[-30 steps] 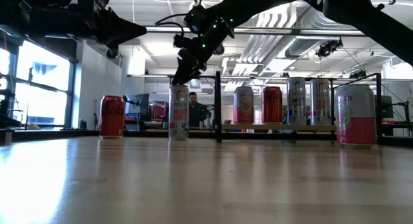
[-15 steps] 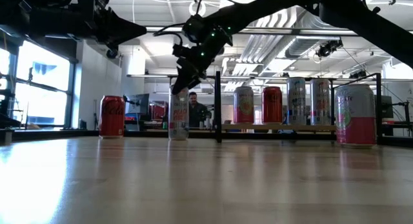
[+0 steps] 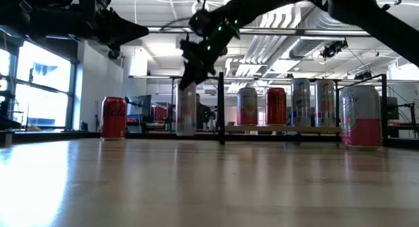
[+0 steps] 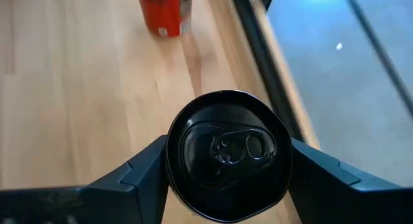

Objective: Place canned beverage on shelf
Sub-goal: Put the white and pink soda can on the shelf aligned with the other white and pink soda can

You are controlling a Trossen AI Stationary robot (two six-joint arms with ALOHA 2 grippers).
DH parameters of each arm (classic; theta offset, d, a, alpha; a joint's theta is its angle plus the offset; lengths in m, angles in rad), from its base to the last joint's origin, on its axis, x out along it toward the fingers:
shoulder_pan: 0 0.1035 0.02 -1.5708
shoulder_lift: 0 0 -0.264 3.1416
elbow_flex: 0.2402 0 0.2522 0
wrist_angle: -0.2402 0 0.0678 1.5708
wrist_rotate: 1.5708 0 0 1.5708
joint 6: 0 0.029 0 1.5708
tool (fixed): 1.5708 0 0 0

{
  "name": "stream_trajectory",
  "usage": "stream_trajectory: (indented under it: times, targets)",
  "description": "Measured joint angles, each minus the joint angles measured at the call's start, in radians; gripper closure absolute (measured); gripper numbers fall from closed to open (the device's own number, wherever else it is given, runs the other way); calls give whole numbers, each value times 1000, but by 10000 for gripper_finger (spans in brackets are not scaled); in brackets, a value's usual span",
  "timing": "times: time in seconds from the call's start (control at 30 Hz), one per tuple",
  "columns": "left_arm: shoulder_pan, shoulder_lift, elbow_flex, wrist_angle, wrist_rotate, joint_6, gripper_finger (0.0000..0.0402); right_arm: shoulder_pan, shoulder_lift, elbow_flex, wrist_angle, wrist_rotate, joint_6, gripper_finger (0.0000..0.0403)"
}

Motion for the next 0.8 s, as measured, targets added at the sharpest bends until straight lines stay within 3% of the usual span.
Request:
stream_trajectory:
  times: [0.33, 0.57, 0.8]
  targets:
    - [0, 0, 0, -2, 0, 0, 401, 126, -262, 2, -90, 133, 21, 163]
    - [0, 0, 0, -8, 0, 0, 401, 219, -415, 2, -317, 359, 90, 163]
    - [0, 0, 0, -8, 12, 7, 401, 263, -487, 2, -462, 489, 198, 163]
